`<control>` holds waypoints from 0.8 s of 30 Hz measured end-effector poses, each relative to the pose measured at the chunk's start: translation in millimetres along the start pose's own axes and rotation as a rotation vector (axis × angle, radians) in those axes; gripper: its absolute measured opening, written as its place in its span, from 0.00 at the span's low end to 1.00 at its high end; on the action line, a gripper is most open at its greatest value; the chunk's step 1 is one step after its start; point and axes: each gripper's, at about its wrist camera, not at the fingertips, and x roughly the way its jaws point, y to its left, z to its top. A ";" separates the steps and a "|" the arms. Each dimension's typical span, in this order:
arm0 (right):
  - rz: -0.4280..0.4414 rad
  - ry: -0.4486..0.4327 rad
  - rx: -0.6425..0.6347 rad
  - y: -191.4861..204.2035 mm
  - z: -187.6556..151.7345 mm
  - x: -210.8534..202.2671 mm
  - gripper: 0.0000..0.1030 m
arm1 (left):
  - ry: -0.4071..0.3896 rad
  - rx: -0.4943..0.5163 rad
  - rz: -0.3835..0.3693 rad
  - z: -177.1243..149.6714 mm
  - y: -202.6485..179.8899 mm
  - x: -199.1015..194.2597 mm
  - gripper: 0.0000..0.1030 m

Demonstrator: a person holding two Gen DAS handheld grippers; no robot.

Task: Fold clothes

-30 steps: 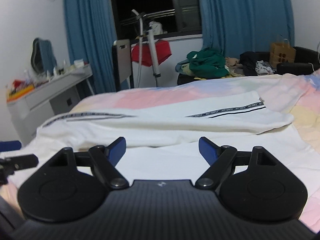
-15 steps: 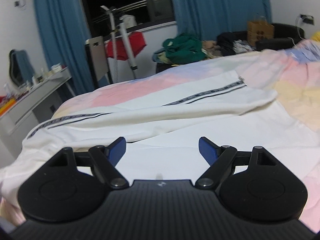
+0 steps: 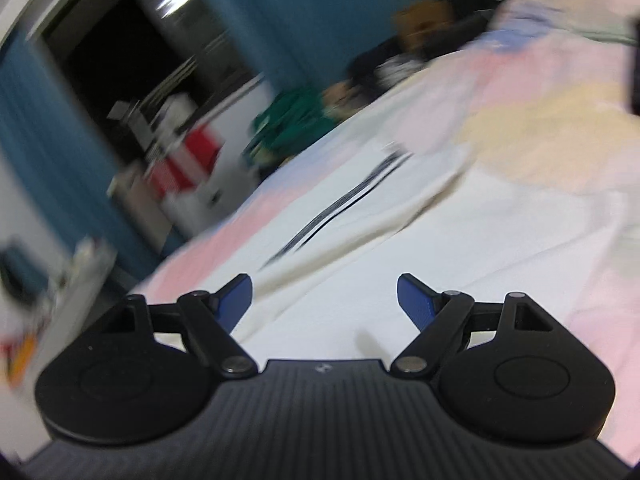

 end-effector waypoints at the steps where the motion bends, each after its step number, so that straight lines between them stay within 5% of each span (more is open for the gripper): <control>1: -0.039 -0.019 0.065 -17.8 3.3 -2.5 0.79 | 0.008 0.003 -0.019 1.3 0.7 0.9 0.96; 8: -0.293 -0.111 0.457 -125.3 12.9 -11.5 0.81 | 0.000 0.017 -0.081 12.6 7.9 -1.1 0.96; 12: -0.289 -0.061 0.501 -142.5 5.0 7.7 0.80 | -0.014 0.021 -0.118 16.5 13.7 -4.5 0.96; 15: -0.185 -0.027 0.493 -145.0 0.9 27.2 0.80 | -0.040 0.034 -0.197 8.2 10.7 -5.3 0.95; 18: -0.085 -0.003 0.453 -136.4 -2.5 41.4 0.63 | -0.060 0.036 -0.245 1.6 8.3 -8.5 0.93; 22: -0.122 -0.042 0.449 -136.5 -4.1 41.8 0.23 | -0.061 0.029 -0.193 -1.8 12.0 -9.2 0.83; 24: -0.142 -0.027 0.432 -136.9 -7.7 44.1 0.16 | -0.050 0.033 -0.170 1.2 8.6 -3.2 0.79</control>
